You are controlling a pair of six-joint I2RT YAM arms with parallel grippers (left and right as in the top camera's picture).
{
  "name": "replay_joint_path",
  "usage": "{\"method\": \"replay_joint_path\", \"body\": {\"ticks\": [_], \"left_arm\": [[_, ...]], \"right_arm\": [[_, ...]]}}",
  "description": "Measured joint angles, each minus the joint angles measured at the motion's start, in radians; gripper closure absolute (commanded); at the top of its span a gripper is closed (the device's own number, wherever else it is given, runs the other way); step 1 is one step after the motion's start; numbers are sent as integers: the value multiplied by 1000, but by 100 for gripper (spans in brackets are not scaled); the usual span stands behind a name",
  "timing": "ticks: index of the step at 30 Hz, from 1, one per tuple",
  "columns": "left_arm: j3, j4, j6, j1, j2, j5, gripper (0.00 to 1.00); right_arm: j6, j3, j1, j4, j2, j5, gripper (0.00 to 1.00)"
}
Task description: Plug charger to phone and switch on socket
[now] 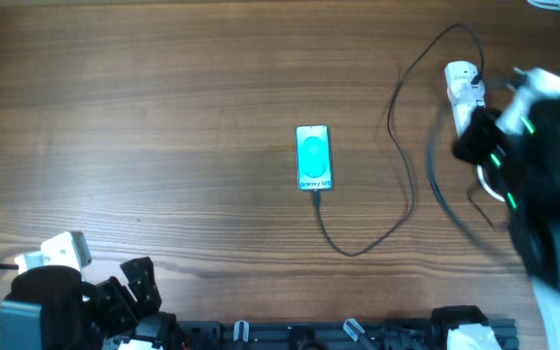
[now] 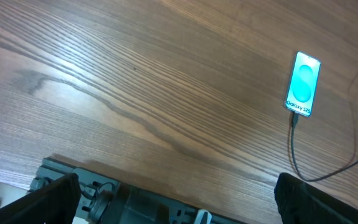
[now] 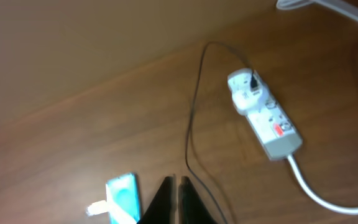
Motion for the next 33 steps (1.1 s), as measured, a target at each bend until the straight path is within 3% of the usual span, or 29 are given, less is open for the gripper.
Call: {"method": "replay_joint_path", "body": {"ticks": [6,13,15,17,23,28,33], "left_arm": [[-1,0,0,0,-1,0,0],[-1,2,0,0,-1,0,0],[-1,1,0,0,-1,0,0],[-2,0,0,0,-1,0,0],[-2,0,0,0,-2,0,0],[-4,1,0,0,-2,0,0],[-4,1,0,0,-2,0,0]], "right_arm": [[-4,5,0,-288,-346,10,1],[-45,5,0,-479,-422,60,0],[-51,3,0,-462,-422,82,1],[-79,-6,0,-384,-423,95,0],[-289,-214,0,71,-491,77,0],[-356,-556,-24,459,-706,32,1],[-367,-871,-82,712,-867,-29,0]]}}
